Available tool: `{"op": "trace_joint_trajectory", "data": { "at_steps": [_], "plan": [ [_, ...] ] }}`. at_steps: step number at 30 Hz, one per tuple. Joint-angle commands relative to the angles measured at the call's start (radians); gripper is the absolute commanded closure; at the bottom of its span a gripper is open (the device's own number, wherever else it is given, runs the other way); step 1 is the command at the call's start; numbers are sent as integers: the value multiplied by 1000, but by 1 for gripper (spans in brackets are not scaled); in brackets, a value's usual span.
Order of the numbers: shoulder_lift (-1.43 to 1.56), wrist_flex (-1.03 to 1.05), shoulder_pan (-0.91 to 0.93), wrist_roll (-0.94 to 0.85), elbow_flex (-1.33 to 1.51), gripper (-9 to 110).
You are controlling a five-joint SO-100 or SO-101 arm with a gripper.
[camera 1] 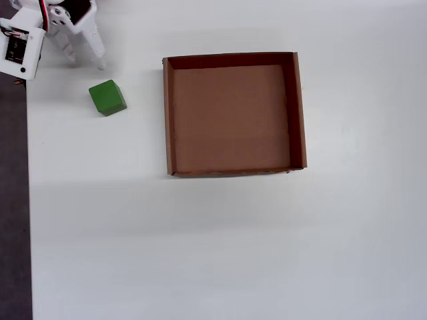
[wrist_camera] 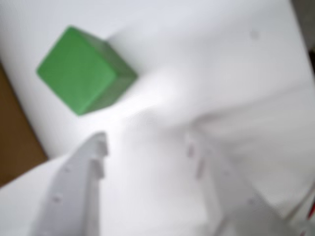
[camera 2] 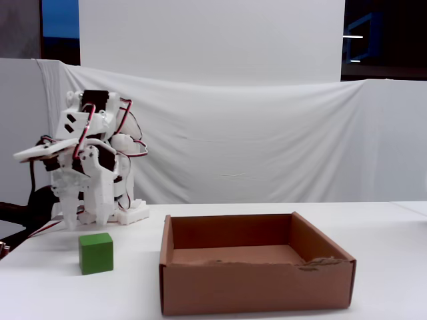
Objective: Grasp a green cube and put it in a box.
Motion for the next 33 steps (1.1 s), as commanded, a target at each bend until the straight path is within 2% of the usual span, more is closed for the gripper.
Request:
{"op": "trace_joint_trajectory", "data": {
  "at_steps": [1, 13, 27, 33],
  "plan": [
    [5, 2, 3, 2, -5, 79],
    [5, -3, -3, 3, -5, 79],
    [-121, -192, -110, 3, -58, 79],
    [-198, -135, -132, -5, -158, 79]
  ]
}}
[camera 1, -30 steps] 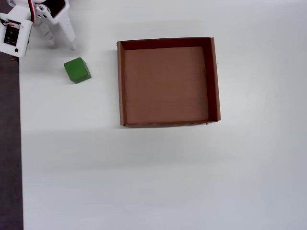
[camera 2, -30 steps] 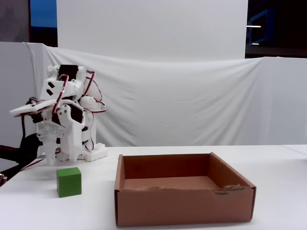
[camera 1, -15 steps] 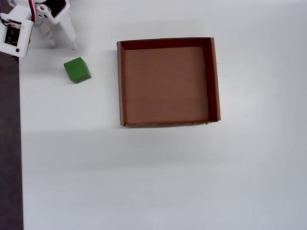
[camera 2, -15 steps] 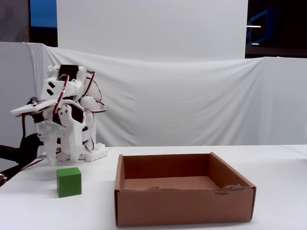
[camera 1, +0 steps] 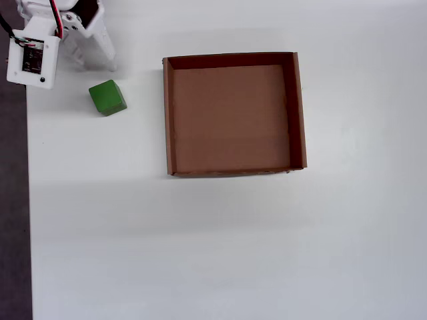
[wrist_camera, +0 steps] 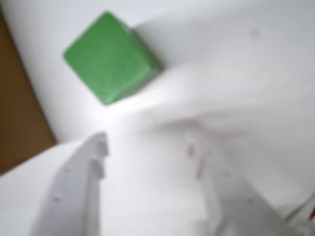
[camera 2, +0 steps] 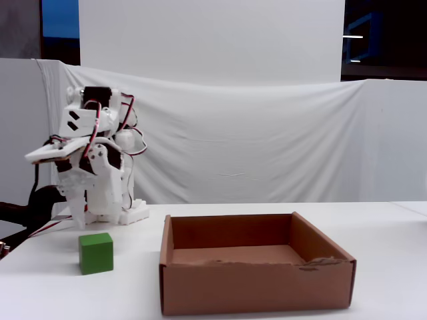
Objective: Grasp a green cube and put it in a box.
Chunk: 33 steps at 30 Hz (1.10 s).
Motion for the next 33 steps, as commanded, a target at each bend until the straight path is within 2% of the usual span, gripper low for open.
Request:
{"op": "trace_joint_trajectory", "data": {
  "at_steps": [1, 6, 12, 24, 28, 33],
  "plan": [
    [-51, 12, -17, -6, -87, 79],
    [-127, -81, -38, -38, -112, 79],
    [-262, -126, -34, -176, -189, 79],
    [-413, -137, 44, -336, -298, 79],
    [-462, -133, 48, -342, -330, 72],
    [-520, -123, 48, -356, -374, 69]
  ]
}}
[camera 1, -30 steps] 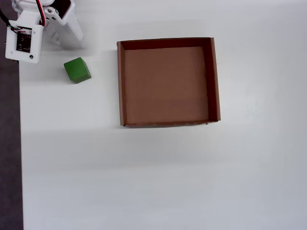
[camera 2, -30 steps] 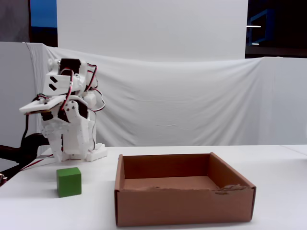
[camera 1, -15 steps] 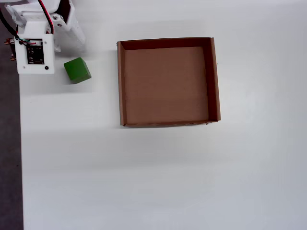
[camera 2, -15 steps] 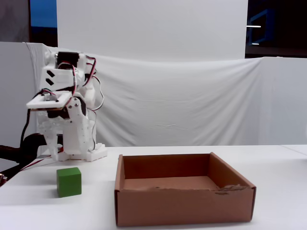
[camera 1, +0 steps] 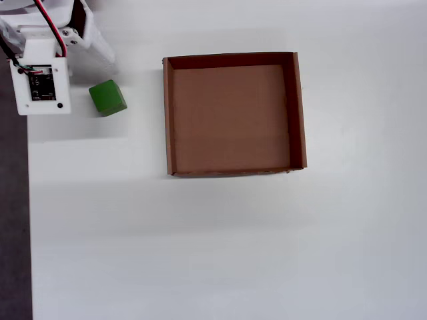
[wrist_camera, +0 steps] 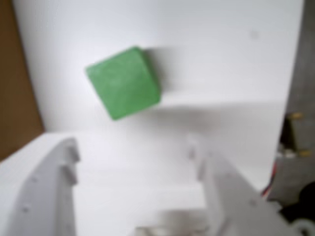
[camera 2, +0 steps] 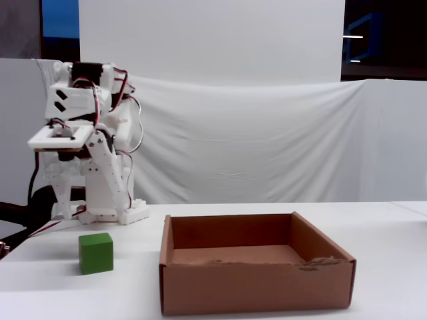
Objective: Grasp a green cube and put it in a box.
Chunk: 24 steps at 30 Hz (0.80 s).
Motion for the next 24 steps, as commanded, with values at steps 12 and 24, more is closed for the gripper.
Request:
{"op": "trace_joint_trajectory", "data": {
  "at_steps": [12, 24],
  "plan": [
    [-229, -95, -51, -170, -97, 70],
    [-388, -101, 0, -354, -192, 70]
  ]
}}
